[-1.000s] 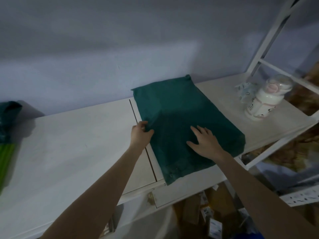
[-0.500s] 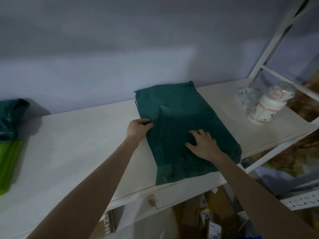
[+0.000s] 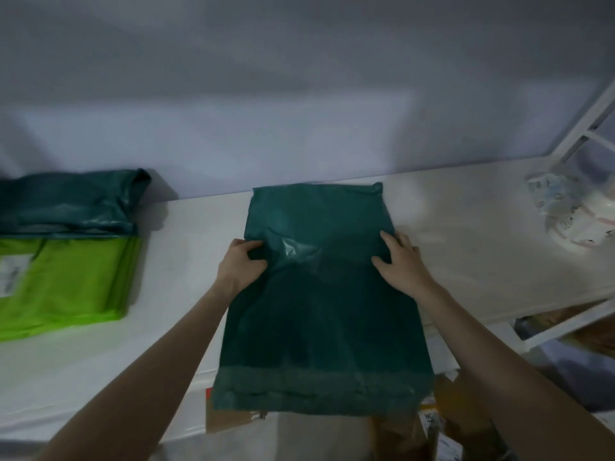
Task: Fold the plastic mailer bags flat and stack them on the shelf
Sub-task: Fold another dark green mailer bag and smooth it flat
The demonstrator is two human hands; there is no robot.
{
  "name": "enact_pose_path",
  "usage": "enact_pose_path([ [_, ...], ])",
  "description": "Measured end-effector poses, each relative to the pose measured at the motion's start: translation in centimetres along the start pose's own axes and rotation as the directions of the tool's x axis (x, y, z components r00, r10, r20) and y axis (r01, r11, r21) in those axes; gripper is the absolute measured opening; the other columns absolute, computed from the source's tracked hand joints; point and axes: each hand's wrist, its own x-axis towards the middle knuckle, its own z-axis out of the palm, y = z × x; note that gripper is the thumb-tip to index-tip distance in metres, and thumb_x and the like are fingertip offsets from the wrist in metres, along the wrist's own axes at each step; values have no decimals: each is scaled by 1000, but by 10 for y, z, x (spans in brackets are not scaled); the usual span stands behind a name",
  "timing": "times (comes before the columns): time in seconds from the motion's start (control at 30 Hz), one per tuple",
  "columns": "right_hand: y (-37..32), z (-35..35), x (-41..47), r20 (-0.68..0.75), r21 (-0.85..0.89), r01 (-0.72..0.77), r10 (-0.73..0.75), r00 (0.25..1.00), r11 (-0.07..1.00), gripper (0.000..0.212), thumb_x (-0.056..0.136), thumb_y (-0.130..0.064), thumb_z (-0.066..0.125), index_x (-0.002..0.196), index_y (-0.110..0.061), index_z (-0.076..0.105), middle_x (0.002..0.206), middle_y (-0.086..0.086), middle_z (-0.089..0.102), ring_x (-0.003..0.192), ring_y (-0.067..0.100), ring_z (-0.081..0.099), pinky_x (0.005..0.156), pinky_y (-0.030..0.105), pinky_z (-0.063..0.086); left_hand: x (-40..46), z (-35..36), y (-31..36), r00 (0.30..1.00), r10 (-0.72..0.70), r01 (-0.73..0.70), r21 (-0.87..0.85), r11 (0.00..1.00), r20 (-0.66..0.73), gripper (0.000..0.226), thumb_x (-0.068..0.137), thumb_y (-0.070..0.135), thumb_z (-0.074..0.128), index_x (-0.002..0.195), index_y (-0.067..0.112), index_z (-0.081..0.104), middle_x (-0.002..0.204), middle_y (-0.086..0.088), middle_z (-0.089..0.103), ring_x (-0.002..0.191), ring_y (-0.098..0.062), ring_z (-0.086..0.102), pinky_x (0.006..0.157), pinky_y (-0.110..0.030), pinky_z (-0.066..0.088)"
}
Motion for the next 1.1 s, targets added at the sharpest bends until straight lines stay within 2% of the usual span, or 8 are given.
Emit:
enact_pose_path([
  [0.17,-39,21,6,-35,-37,70,-71,997,997,62,93,-28,48,148,-18,22,153,8,18,136,32,17,109,43,30,-8,-29,-33,998,59,-57,228,972,-3,56,79,6,53,133,18,51,136,4,42,119,-21,47,100,-30,38],
  [0.33,-84,24,9,-52,-168,340,-353,934,925,63,88,-15,51,147,-15,27,155,7,18,140,29,18,114,38,23,-11,-47,-40,946,319,-268,418,868,-55,59,71,-4,49,127,13,57,130,-4,52,110,-30,48,93,-41,41],
  [0.47,-132,11,14,24,-186,557,-562,826,810,70,87,-18,57,148,-21,24,156,-1,16,141,21,18,115,36,24,-9,-70,-20,852,516,-429,441,788,-93,56,68,-10,47,115,12,66,122,-3,61,99,-33,50,85,-40,42],
  [0.67,-205,-27,18,144,-212,736,-725,674,642,91,80,-31,69,150,-25,12,159,-5,7,145,13,8,116,26,7,-9,-118,31,671,731,-602,483,636,-126,50,65,-11,43,99,10,72,107,0,68,97,-33,53,79,-33,25],
  [0.83,-239,-65,9,183,-243,742,-722,667,625,102,74,-37,76,150,-23,10,159,-6,6,146,10,2,120,42,5,-13,-144,66,503,845,-718,455,526,-184,50,57,-12,38,86,10,73,92,-1,71,88,-28,57,83,-36,32],
  [0.9,-247,-76,0,176,-247,722,-703,689,646,95,73,-42,76,147,-20,21,155,-2,22,143,15,16,119,41,8,-16,-149,78,428,873,-770,410,488,-235,46,58,-14,38,83,9,69,91,-4,67,82,-25,58,81,-38,41],
  [1.03,-250,-87,-9,180,-270,646,-622,762,714,56,76,-47,72,117,-14,53,100,-1,63,95,18,56,96,27,37,-24,-152,95,383,843,-823,275,497,-377,39,69,-17,36,93,2,60,99,-13,52,85,-21,55,75,-43,50],
  [1.1,-247,-89,-9,176,-210,615,-589,789,760,38,77,-43,72,73,-11,52,60,-2,47,53,12,44,57,22,41,-29,-151,100,370,839,-811,303,501,-399,38,72,-14,41,101,2,60,107,-14,51,91,-21,55,75,-43,49],
])
